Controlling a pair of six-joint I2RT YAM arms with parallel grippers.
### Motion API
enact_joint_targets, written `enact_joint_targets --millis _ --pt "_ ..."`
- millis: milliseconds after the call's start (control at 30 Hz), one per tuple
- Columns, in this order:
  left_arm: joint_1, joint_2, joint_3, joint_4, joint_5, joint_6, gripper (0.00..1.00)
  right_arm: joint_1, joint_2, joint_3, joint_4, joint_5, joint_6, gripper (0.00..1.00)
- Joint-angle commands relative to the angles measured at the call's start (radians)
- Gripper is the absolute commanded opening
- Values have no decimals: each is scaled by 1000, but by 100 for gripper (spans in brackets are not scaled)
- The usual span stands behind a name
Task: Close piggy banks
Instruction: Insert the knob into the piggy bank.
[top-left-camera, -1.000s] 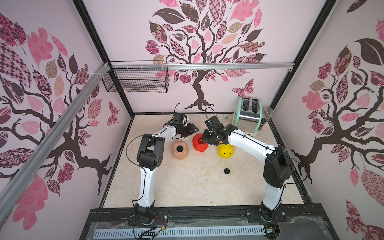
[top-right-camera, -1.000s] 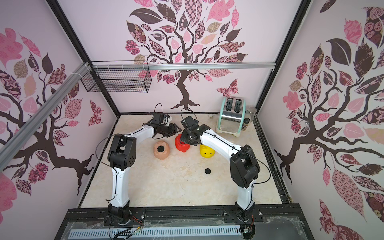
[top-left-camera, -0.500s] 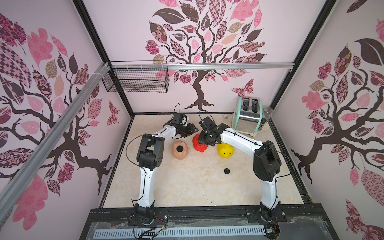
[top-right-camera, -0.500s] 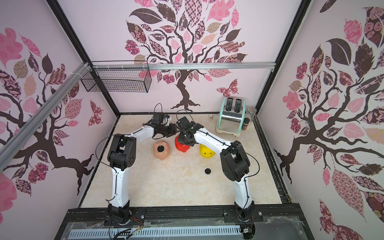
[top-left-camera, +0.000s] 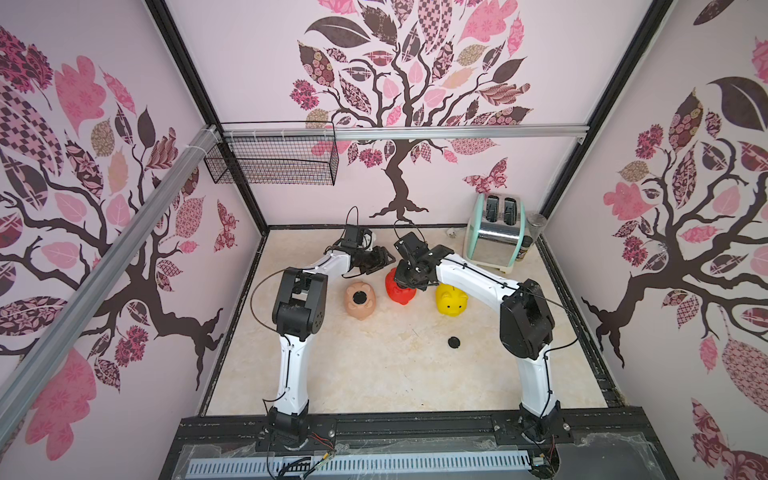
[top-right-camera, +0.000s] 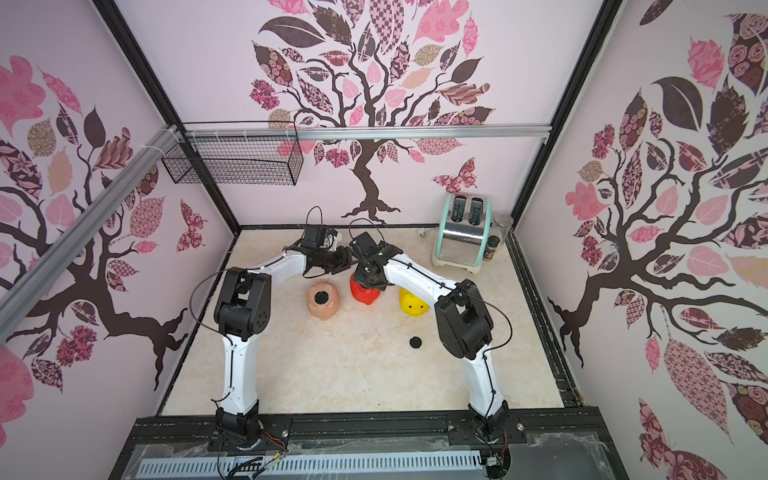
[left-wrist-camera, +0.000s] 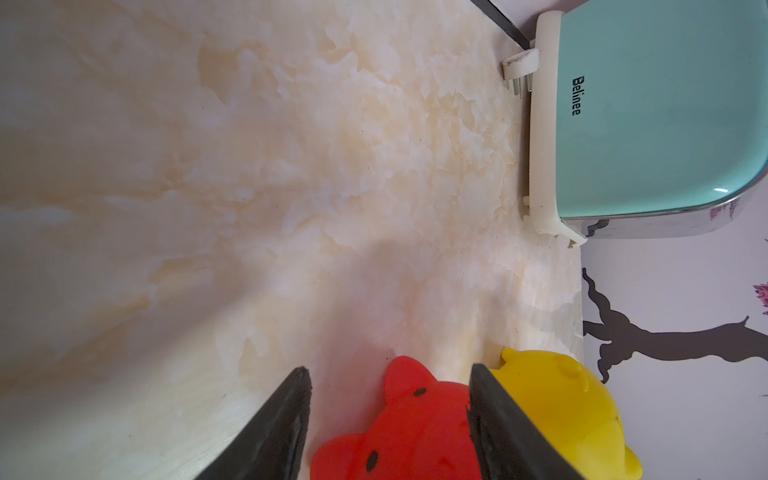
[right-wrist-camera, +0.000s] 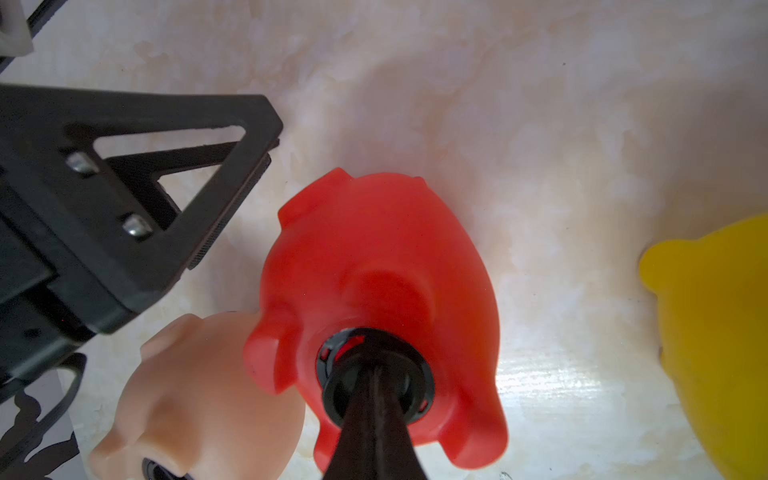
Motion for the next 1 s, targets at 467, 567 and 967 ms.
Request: enact_joint_targets --millis 467,567,967 --pt "5 -1 6 7 21 13 63 15 81 60 -93 53 -54 0" --pt "4 3 6 6 22 11 63 15 84 50 -92 54 -58 0" --pt "4 5 9 7 32 11 63 16 92 17 -101 94 -80 0"
